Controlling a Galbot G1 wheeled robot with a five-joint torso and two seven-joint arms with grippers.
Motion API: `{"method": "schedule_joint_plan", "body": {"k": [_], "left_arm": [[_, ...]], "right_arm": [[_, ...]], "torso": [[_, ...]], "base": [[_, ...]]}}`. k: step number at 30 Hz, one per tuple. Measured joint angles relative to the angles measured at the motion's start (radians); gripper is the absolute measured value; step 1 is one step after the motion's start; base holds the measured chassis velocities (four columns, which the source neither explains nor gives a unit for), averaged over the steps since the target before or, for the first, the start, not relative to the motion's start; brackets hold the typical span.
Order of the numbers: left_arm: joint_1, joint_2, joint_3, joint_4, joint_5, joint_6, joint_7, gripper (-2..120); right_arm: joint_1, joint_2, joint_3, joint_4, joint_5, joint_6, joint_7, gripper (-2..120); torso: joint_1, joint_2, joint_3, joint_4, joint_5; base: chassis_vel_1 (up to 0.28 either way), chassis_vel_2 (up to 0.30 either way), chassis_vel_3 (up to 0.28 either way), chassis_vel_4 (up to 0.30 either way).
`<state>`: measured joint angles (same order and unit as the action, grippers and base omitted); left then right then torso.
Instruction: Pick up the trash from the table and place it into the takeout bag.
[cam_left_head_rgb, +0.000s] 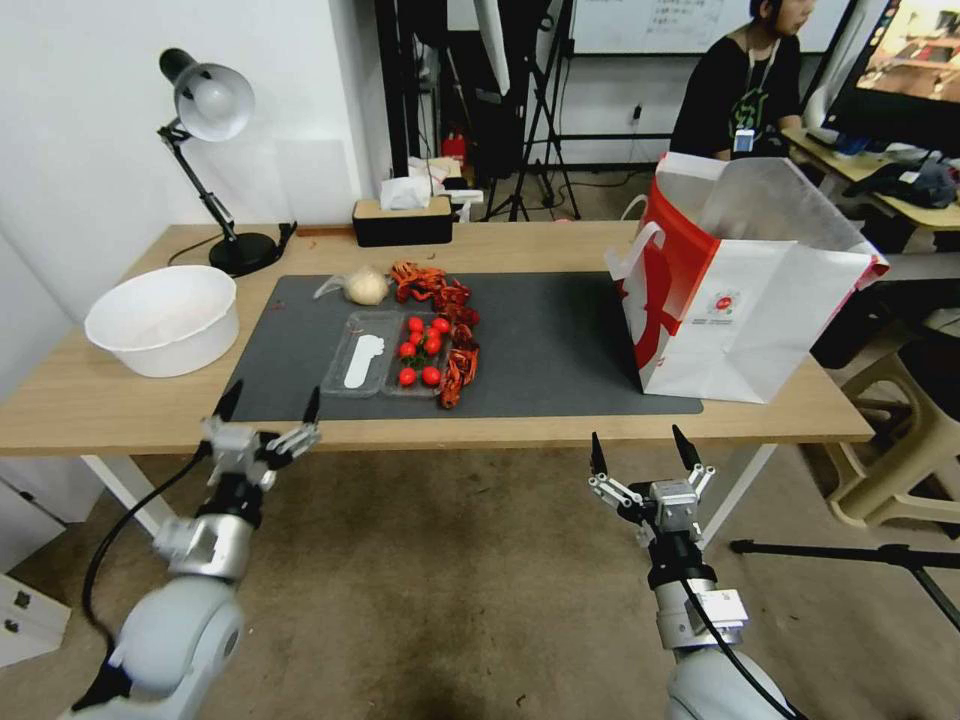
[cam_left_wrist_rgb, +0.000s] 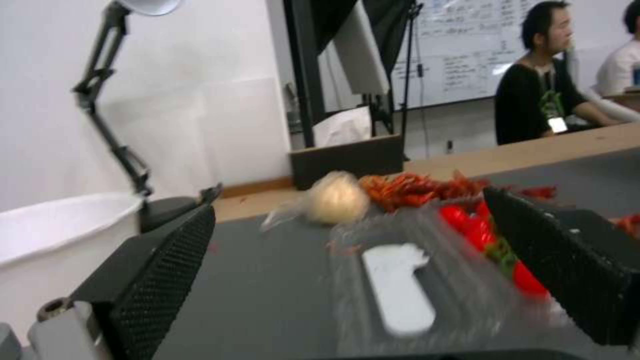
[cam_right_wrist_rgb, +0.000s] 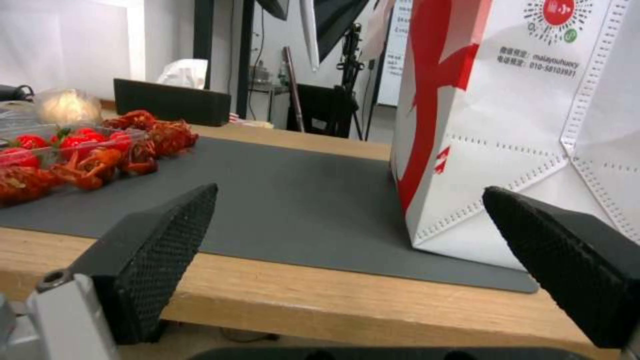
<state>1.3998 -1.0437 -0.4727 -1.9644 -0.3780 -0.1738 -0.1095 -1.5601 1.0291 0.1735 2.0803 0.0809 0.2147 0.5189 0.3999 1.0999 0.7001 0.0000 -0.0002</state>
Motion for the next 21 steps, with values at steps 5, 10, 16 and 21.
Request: {"method": "schedule_joint_plan", "body": {"k": [5, 10, 16, 21], "left_arm": [[-0.115, 0.044, 0.056, 0.036, -0.059, 0.053, 0.021, 100], [-0.228, 0.107, 0.120, 0.098, -0.157, 0.100, 0.035, 100], [-0.339, 0.160, 0.183, 0.170, -0.243, 0.145, 0.040, 100], [-0.514, 0.180, 0.274, 0.275, -0.329, 0.199, 0.026, 100]], "right_arm": [[0.003, -0.005, 0.001, 0.001, 0.000, -0.003, 0.001, 100], [0.007, -0.005, 0.000, 0.000, 0.000, -0.006, 0.001, 100], [0.013, -0.005, 0.000, -0.002, 0.000, -0.009, 0.001, 100], [0.016, -0.004, -0.001, -0.006, 0.000, -0.013, 0.001, 100]], "torso": [[0.000, 0.000, 0.000, -0.0001, 0.0003], [0.000, 0.000, 0.000, 0.0000, 0.0001], [0.000, 0.000, 0.000, 0.0002, 0.0000], [0.000, 0.000, 0.000, 0.0000, 0.0001]], "base": [[0.000, 0.000, 0.000, 0.000], [0.000, 0.000, 0.000, 0.000], [0.000, 0.000, 0.000, 0.000], [0.000, 0.000, 0.000, 0.000]]}}
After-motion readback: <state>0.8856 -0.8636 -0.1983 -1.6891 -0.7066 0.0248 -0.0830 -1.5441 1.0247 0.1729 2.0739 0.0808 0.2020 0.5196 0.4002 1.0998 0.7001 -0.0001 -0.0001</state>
